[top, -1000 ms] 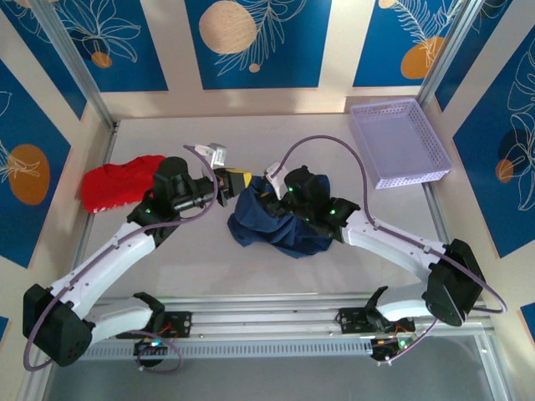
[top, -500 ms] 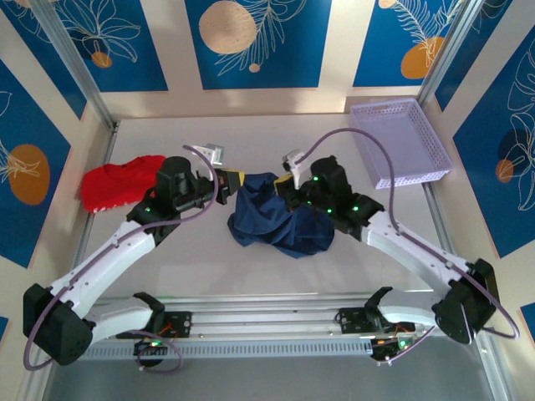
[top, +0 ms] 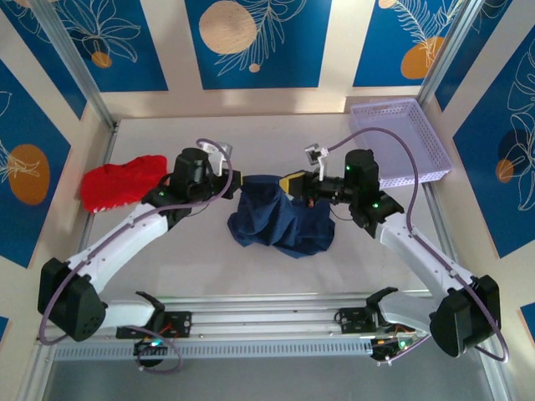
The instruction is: Fold the inside-out t-shirt
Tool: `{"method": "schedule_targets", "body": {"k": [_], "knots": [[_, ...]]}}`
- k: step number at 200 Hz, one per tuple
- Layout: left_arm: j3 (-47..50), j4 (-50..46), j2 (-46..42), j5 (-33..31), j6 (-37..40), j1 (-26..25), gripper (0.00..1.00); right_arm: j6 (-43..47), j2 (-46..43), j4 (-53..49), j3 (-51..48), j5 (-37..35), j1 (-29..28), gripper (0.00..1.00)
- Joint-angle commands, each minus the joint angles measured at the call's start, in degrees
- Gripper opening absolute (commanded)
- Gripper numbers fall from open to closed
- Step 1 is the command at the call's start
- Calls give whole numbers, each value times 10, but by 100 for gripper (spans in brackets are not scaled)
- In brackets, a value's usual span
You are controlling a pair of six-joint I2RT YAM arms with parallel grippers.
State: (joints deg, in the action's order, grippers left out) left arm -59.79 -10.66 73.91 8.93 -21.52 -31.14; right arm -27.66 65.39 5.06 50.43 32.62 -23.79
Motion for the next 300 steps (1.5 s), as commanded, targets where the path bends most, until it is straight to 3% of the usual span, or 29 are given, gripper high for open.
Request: {"method": "schedule_targets", "body": {"k": [1, 21, 102, 132, 198, 248, 273, 300], "knots": [[-13, -32, 5, -9, 21, 6, 5, -53, 6, 58, -11, 71, 14, 0], [8, -2, -20, 8, 22, 6, 10, -47, 6, 37, -14, 53, 18, 0], [94, 65, -82, 124, 24, -16, 46, -47, 16, 28, -11, 29, 21, 0], [92, 52, -79, 118, 63, -55, 54, -49, 19, 31, -13, 25, 21, 0], [68, 6, -59, 26, 140, -111, 73, -51, 25, 35, -14, 25, 22, 0], [28, -9, -9, -59, 138, -118, 74, -51, 29, 31, -15, 24, 22, 0], [21, -7, -3, -122, 125, -117, 66, -43, 29, 23, -14, 21, 23, 0], [13, -15, 7, -143, 128, -116, 54, -42, 30, 24, -13, 22, 24, 0]]}}
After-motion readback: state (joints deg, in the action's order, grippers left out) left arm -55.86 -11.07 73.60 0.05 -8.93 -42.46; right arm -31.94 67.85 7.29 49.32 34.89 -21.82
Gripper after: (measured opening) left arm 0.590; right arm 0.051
